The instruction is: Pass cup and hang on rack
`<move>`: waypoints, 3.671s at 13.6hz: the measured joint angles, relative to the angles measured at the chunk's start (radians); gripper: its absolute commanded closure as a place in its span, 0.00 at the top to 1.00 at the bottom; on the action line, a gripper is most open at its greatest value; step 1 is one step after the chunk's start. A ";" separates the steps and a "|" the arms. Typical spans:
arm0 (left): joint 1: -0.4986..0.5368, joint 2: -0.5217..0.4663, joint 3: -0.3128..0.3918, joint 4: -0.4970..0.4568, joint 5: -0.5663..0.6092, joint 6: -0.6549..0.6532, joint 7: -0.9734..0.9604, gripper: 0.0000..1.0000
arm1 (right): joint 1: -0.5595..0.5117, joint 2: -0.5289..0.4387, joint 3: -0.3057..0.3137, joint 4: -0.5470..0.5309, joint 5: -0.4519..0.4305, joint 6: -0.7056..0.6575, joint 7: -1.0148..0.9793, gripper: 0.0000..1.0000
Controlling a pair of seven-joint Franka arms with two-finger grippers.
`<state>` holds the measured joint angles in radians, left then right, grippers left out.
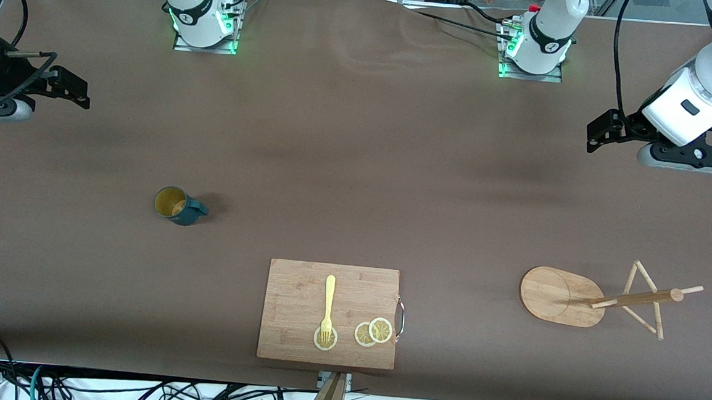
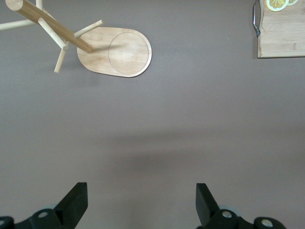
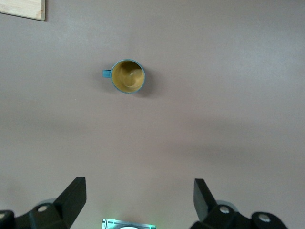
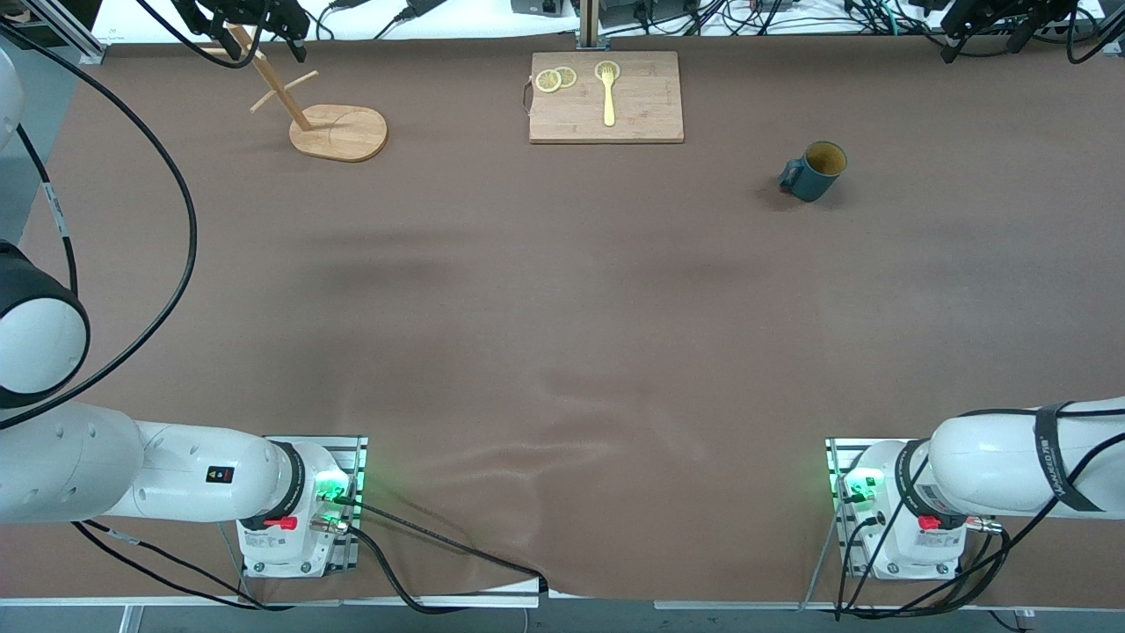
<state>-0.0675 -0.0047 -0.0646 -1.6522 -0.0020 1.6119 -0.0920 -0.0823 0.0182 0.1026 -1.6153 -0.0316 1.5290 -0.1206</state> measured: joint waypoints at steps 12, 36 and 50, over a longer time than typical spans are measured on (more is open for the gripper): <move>0.000 0.000 0.000 0.000 0.000 0.000 0.000 1.00 | 0.006 0.000 -0.014 0.059 0.000 -0.017 0.000 1.00; 0.000 0.000 -0.007 0.000 0.000 0.000 0.000 1.00 | 0.009 0.062 -0.028 0.073 0.000 -0.004 0.000 1.00; 0.000 0.000 -0.008 0.000 0.000 0.000 0.000 1.00 | 0.017 0.274 -0.026 -0.369 0.002 0.701 0.008 1.00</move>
<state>-0.0675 -0.0047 -0.0722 -1.6522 -0.0020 1.6119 -0.0920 -0.0657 0.2920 0.0770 -1.9848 -0.0299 2.2302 -0.1126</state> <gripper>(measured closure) 0.000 0.000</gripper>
